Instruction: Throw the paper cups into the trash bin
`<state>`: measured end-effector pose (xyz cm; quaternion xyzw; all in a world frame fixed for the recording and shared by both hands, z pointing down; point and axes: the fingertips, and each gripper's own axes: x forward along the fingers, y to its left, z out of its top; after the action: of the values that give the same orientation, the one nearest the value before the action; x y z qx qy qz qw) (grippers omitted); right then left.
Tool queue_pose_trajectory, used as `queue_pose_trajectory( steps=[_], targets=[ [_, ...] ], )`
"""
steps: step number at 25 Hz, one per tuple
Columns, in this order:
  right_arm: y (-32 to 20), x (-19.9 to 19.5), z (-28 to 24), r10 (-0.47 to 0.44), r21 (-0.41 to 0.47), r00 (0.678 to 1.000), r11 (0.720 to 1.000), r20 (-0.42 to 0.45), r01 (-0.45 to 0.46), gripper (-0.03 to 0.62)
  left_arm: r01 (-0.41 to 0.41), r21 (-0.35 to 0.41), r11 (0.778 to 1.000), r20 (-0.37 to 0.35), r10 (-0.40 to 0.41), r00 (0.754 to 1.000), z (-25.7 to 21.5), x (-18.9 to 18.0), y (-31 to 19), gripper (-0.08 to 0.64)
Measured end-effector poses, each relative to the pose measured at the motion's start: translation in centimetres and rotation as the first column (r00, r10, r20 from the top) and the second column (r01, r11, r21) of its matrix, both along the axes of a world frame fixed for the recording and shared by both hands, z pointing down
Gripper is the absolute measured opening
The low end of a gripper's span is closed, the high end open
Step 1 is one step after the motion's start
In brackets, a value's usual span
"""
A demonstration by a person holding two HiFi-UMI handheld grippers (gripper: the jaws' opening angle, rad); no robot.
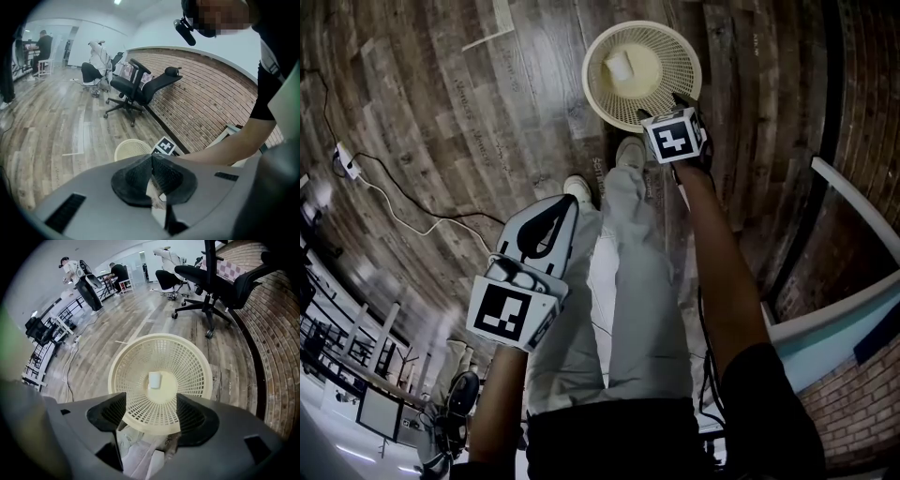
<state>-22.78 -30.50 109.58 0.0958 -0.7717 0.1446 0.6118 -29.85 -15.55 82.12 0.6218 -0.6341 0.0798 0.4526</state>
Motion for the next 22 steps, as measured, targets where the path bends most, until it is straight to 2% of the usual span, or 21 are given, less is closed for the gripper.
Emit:
queue_pose_trajectory(
  steps=[1, 4, 8, 12, 16, 19, 22],
  targets=[
    [0.1, -0.1, -0.6, -0.003, 0.000, 1.000, 1.000, 0.000, 0.003, 0.341, 0.002, 0.011, 1.000, 0.001, -0.002, 1.000, -0.4, -0.1, -0.1, 0.009],
    [0.2, -0.2, -2.7, -0.001, 0.022, 1.000, 1.000, 0.003, 0.001, 0.232, 0.008, 0.036, 0.999, 0.012, -0.008, 1.000, -1.9, -0.6, -0.5, 0.009],
    [-0.3, -0.6, -6.5, 0.046, 0.048, 0.998, 0.998, 0.032, -0.048, 0.126, 0.005, 0.094, 0.996, 0.034, -0.008, 0.999, -5.5, -1.0, -1.4, 0.009],
    [-0.4, -1.5, -11.1, 0.061, 0.082, 0.996, 0.994, 0.062, -0.066, 0.034, 0.001, 0.114, 0.994, 0.062, -0.008, 0.998, -8.7, -1.8, -1.4, 0.009],
    [0.6, -3.0, -17.0, 0.054, 0.084, 0.988, 0.994, 0.144, -0.066, 0.023, 0.033, 0.144, 0.989, 0.074, -0.044, 0.996, -12.6, -2.8, -1.5, 0.009],
    [1.3, -4.0, -21.3, 0.034, 0.088, 0.980, 0.995, 0.198, -0.053, 0.011, 0.019, 0.175, 0.984, 0.116, -0.040, 0.992, -15.5, -3.3, -1.8, 0.009],
    [1.7, -5.1, -25.4, 0.018, 0.096, 0.967, 0.994, 0.254, -0.044, 0.006, 0.013, 0.213, 0.977, 0.128, -0.041, 0.991, -18.3, -3.7, -2.4, 0.009]
  ],
)
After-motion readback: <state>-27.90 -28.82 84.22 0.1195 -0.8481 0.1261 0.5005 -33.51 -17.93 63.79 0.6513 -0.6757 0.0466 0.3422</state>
